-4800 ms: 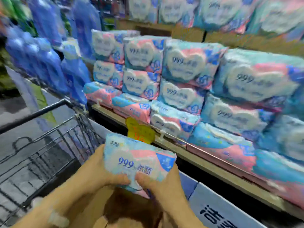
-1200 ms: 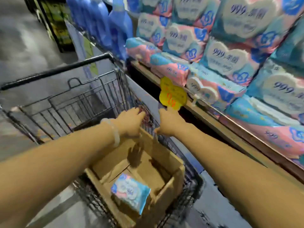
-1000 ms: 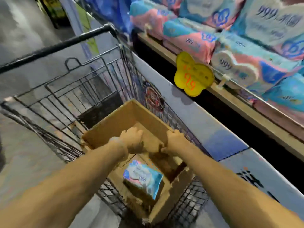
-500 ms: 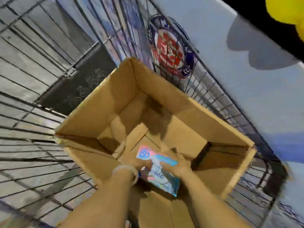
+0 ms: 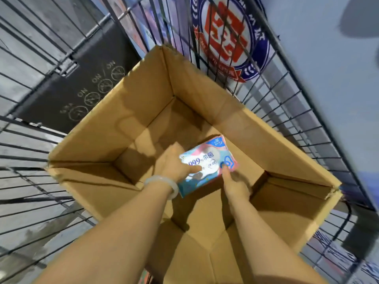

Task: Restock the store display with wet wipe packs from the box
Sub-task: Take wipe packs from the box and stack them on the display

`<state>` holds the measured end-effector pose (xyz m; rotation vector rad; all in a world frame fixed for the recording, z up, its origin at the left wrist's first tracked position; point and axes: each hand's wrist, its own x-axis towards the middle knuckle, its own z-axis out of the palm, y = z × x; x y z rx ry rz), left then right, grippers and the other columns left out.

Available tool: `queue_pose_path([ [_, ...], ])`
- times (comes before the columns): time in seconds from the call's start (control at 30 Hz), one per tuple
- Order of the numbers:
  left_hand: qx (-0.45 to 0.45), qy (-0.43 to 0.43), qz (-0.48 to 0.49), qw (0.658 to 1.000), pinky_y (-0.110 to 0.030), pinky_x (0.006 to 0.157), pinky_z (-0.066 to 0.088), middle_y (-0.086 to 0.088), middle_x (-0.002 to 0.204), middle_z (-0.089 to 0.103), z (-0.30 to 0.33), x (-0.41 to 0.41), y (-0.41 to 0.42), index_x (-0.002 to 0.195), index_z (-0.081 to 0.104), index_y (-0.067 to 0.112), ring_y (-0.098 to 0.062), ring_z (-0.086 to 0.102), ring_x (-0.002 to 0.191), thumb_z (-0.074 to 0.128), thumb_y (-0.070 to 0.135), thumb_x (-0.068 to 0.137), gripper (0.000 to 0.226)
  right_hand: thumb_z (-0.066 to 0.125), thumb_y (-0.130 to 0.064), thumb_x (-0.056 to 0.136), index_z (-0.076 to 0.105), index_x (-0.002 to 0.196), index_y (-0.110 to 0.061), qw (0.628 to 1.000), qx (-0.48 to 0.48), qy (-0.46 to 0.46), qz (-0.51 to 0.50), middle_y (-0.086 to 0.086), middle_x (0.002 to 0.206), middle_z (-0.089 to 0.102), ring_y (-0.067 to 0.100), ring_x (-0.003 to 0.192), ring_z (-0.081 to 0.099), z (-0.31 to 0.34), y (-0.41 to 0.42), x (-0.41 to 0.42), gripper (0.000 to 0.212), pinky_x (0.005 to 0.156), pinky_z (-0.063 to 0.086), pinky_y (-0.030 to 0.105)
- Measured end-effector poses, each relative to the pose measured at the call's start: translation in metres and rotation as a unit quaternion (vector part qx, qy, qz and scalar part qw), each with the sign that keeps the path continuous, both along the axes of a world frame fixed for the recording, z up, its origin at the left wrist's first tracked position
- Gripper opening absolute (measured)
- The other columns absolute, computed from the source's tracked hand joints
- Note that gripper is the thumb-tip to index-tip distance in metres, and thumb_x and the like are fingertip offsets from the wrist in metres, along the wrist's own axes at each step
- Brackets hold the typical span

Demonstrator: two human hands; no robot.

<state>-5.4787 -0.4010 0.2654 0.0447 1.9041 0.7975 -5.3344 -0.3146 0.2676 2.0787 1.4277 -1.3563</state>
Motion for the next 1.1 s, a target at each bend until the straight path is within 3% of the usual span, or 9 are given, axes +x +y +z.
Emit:
queue_pose_path([
  [0.07, 0.006, -0.078, 0.080, 0.994, -0.012, 0.065, 0.053, -0.007, 0.108, 0.064, -0.009, 0.009, -0.014, 0.111, 0.059, 0.001, -0.020, 0.060, 0.097, 0.086, 0.002, 0.060, 0.057, 0.056, -0.081, 0.055, 0.049, 0.129, -0.012, 0.993, 0.076, 0.039, 0.078, 0.011, 0.134, 0.054, 0.029, 0.130, 0.047, -0.011, 0.017, -0.010, 0.101, 0.111, 0.036, 0.040],
  [0.2, 0.036, -0.177, 0.209, 0.961, -0.030, 0.086, 0.055, -0.010, 0.118, 0.067, -0.029, 0.025, -0.026, 0.118, 0.061, 0.003, -0.024, 0.065, 0.106, 0.081, -0.001, 0.067, 0.055, 0.078, -0.080, 0.019, 0.053, 0.115, -0.023, 0.985, 0.005, 0.111, 0.132, 0.002, 0.114, 0.068, 0.023, 0.104, 0.068, -0.057, 0.043, -0.018, 0.114, 0.091, 0.056, 0.044],
  [0.33, 0.045, -0.243, 0.256, 0.935, -0.027, 0.078, 0.055, -0.009, 0.115, 0.069, -0.044, 0.038, -0.017, 0.120, 0.060, 0.007, -0.024, 0.067, 0.106, 0.079, 0.004, 0.071, 0.052, 0.090, -0.064, 0.017, 0.065, 0.109, -0.023, 0.970, -0.082, 0.124, 0.193, -0.002, 0.103, 0.075, 0.020, 0.096, 0.072, -0.065, 0.059, -0.026, 0.103, 0.087, 0.058, 0.042],
  [0.5, 0.032, -0.187, 0.225, 0.956, -0.040, 0.091, 0.055, -0.002, 0.110, 0.072, -0.049, 0.036, -0.020, 0.130, 0.046, 0.010, -0.021, 0.069, 0.099, 0.097, 0.030, 0.027, 0.116, 0.089, -0.064, 0.007, 0.063, 0.109, -0.022, 0.973, -0.091, 0.101, 0.188, -0.002, 0.106, 0.074, 0.021, 0.097, 0.072, -0.053, 0.059, -0.023, 0.113, 0.087, 0.058, 0.041],
  [0.63, 0.058, -0.136, 0.162, 0.976, -0.030, 0.081, 0.059, -0.003, 0.108, 0.072, -0.012, 0.028, -0.029, 0.120, 0.055, 0.010, -0.017, 0.070, 0.093, 0.093, 0.017, 0.041, 0.088, 0.079, -0.077, 0.002, 0.062, 0.112, -0.022, 0.966, -0.067, 0.093, 0.230, -0.003, 0.109, 0.069, 0.018, 0.100, 0.068, -0.011, 0.050, -0.019, 0.124, 0.089, 0.058, 0.038],
  [0.77, 0.089, -0.009, 0.067, 0.994, -0.024, 0.075, 0.059, -0.001, 0.101, 0.073, 0.045, 0.014, -0.032, 0.110, 0.061, 0.011, -0.013, 0.070, 0.087, 0.096, 0.024, 0.034, 0.085, 0.090, -0.044, 0.035, 0.070, 0.105, -0.018, 0.954, -0.025, 0.164, 0.248, -0.004, 0.103, 0.073, 0.015, 0.095, 0.069, 0.052, 0.040, -0.011, 0.077, 0.086, 0.056, 0.031],
  [0.83, 0.120, 0.031, 0.035, 0.992, -0.013, 0.061, 0.053, 0.001, 0.089, 0.072, 0.084, 0.012, -0.032, 0.103, 0.065, 0.007, -0.010, 0.065, 0.076, 0.092, 0.005, 0.047, 0.062, 0.088, -0.039, 0.040, 0.072, 0.098, -0.016, 0.942, 0.006, 0.202, 0.266, 0.001, 0.100, 0.075, 0.019, 0.093, 0.070, 0.084, 0.035, -0.005, 0.064, 0.084, 0.057, 0.036],
  [1.0, 0.188, 0.155, -0.006, 0.970, -0.027, 0.071, 0.059, 0.002, 0.087, 0.075, 0.193, 0.028, -0.032, 0.100, 0.069, 0.013, -0.010, 0.066, 0.075, 0.087, 0.013, 0.038, 0.065, 0.079, -0.077, 0.021, 0.070, 0.106, -0.020, 0.918, 0.116, 0.261, 0.277, 0.002, 0.105, 0.073, 0.020, 0.101, 0.070, 0.166, 0.025, 0.016, 0.103, 0.087, 0.057, 0.042],
  [1.1, 0.217, 0.216, -0.029, 0.952, -0.012, 0.060, 0.054, 0.013, 0.071, 0.074, 0.263, 0.052, -0.034, 0.093, 0.068, 0.020, 0.005, 0.064, 0.066, 0.089, 0.007, 0.047, 0.052, 0.086, -0.048, 0.050, 0.070, 0.108, -0.017, 0.893, 0.171, 0.312, 0.275, -0.005, 0.105, 0.073, 0.014, 0.099, 0.069, 0.242, 0.019, 0.041, 0.068, 0.092, 0.055, 0.037],
])
